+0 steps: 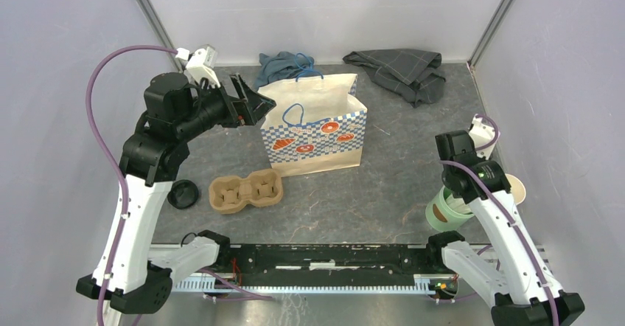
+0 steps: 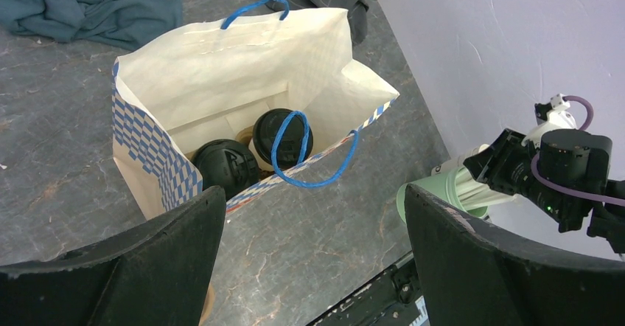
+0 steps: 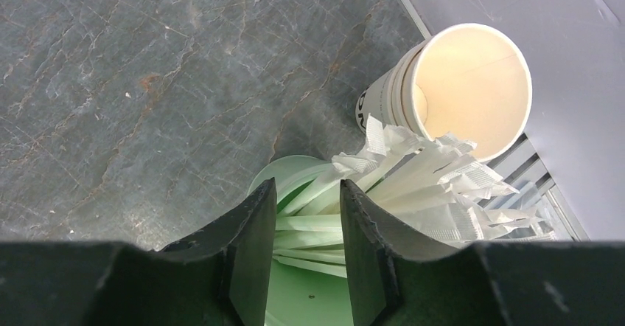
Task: Pack the takeout coffee
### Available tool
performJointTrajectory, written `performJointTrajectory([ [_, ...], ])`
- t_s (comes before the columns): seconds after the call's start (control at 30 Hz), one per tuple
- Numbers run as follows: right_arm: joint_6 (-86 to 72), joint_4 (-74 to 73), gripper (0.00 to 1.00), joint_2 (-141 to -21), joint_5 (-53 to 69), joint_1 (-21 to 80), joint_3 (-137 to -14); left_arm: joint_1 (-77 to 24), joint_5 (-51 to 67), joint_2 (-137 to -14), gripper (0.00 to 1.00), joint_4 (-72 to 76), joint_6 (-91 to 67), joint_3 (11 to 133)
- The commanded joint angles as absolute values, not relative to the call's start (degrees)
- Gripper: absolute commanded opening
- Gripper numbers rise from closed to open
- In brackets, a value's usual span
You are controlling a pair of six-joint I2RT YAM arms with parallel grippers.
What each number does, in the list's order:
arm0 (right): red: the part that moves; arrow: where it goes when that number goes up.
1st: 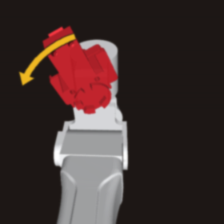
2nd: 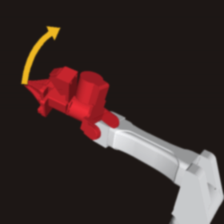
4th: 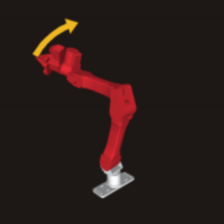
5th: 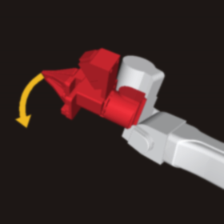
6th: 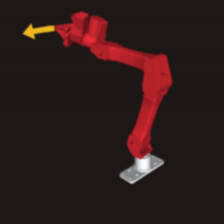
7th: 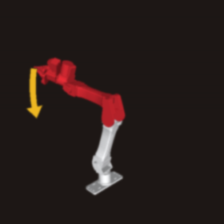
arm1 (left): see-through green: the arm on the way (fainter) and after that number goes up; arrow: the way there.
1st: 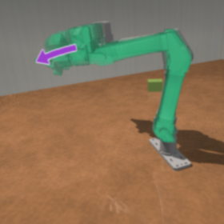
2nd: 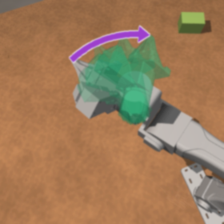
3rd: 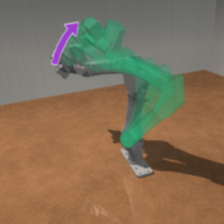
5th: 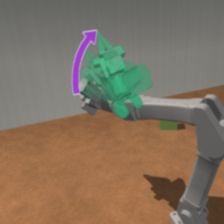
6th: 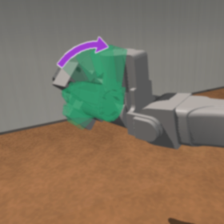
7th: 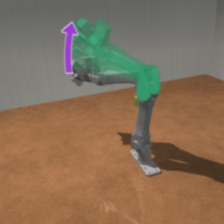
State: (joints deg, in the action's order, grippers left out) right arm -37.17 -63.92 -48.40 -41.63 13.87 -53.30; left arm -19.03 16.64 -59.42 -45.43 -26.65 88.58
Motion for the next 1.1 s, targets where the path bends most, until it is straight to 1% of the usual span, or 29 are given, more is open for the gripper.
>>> performJointTrajectory([
  [0.0, -37.9, -63.6, 0.44, -47.6, -45.0, 13.7, -54.6, -19.1, 17.6, -59.6, 0.96, -45.3, -24.3, 91.0],
  [0.2, -38.2, -61.4, 0.44, -47.2, -46.5, 13.5, -52.4, -19.1, 17.7, -59.4, 0.96, -45.6, -24.2, 91.5],
  [0.5, -38.3, -58.7, 0.40, -47.1, -46.7, 13.3, -49.6, -19.0, 16.7, -59.3, 0.96, -46.6, -23.9, 92.8],
  [0.57, -37.7, -58.1, 0.41, -47.0, -46.8, 13.3, -49.4, -19.1, 16.7, -59.3, 0.96, -46.6, -23.9, 92.8],
  [0.73, -36.1, -57.2, 0.48, -47.1, -47.3, 13.2, -49.3, -19.1, 16.6, -59.3, 0.96, -46.6, -24.4, 92.7],
  [0.8, -34.7, -56.0, 0.48, -46.9, -47.1, 13.3, -49.0, -19.1, 16.6, -59.4, 0.96, -46.6, -24.6, 92.6],
  [0.97, -33.1, -54.6, 0.42, -46.8, -46.5, 13.3, -48.2, -19.1, 16.7, -59.4, 0.96, -46.3, -25.2, 92.3],
  [1.07, -32.2, -53.6, 0.34, -46.5, -46.2, 13.3, -47.4, -19.1, 16.8, -59.4, 0.96, -46.2, -25.6, 92.1],
])
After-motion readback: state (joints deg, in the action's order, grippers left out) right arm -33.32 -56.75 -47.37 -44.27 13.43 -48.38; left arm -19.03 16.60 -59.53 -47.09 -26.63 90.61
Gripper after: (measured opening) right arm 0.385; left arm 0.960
